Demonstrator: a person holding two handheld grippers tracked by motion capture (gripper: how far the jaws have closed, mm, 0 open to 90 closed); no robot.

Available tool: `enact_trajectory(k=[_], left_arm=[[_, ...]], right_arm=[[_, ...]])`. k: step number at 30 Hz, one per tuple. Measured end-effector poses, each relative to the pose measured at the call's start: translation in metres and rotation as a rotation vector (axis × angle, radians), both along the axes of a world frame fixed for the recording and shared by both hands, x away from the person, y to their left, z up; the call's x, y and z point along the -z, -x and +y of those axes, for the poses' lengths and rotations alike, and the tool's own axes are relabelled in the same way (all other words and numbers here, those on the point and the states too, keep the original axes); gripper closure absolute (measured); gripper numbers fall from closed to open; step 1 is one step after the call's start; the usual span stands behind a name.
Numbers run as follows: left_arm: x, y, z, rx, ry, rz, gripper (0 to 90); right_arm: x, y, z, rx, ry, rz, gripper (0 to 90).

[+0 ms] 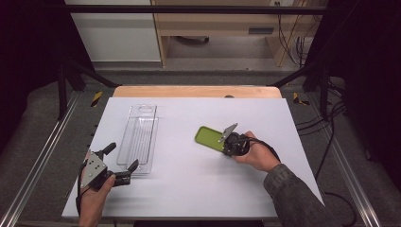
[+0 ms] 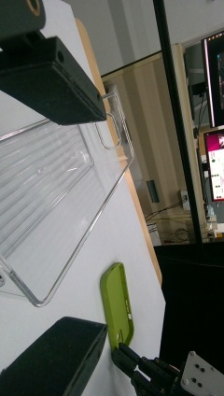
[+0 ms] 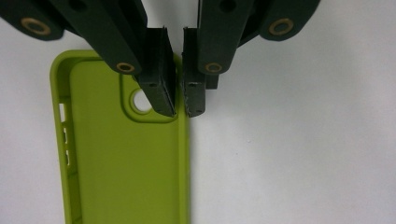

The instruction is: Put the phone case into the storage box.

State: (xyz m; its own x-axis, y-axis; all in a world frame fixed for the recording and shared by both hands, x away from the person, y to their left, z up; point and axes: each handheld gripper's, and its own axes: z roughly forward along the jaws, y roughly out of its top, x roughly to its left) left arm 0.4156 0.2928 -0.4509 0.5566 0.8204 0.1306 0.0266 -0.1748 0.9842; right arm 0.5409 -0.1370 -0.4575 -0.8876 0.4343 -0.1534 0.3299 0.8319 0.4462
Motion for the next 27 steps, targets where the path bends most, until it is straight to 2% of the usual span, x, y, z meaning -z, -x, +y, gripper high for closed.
enact_trajectory(k=[9,15,16,27], left_arm=[[0.0000,0.0000,0.0001,-0.001,0.001,0.000,0.9],[-0.0001,0.0000,0.0004,-0.002,0.000,0.000,0.9],[-0.0001,0.0000,0.0004,-0.002,0.000,0.000,0.9],[0.0000,-0.0001,0.0005,-0.003,0.000,0.000,0.9]], right_arm=[[-0.0001,0.0002,-0.0001,-0.021,0.007,-0.014,84.3],[-0.0041,0.0017,-0.0024,-0.021,-0.019,-0.032,84.9],[-0.0057,0.0024,-0.0029,-0.020,-0.025,-0.034,87.1],[-0.0070,0.0057,-0.0014,-0.036,-0.017,-0.045,87.9]])
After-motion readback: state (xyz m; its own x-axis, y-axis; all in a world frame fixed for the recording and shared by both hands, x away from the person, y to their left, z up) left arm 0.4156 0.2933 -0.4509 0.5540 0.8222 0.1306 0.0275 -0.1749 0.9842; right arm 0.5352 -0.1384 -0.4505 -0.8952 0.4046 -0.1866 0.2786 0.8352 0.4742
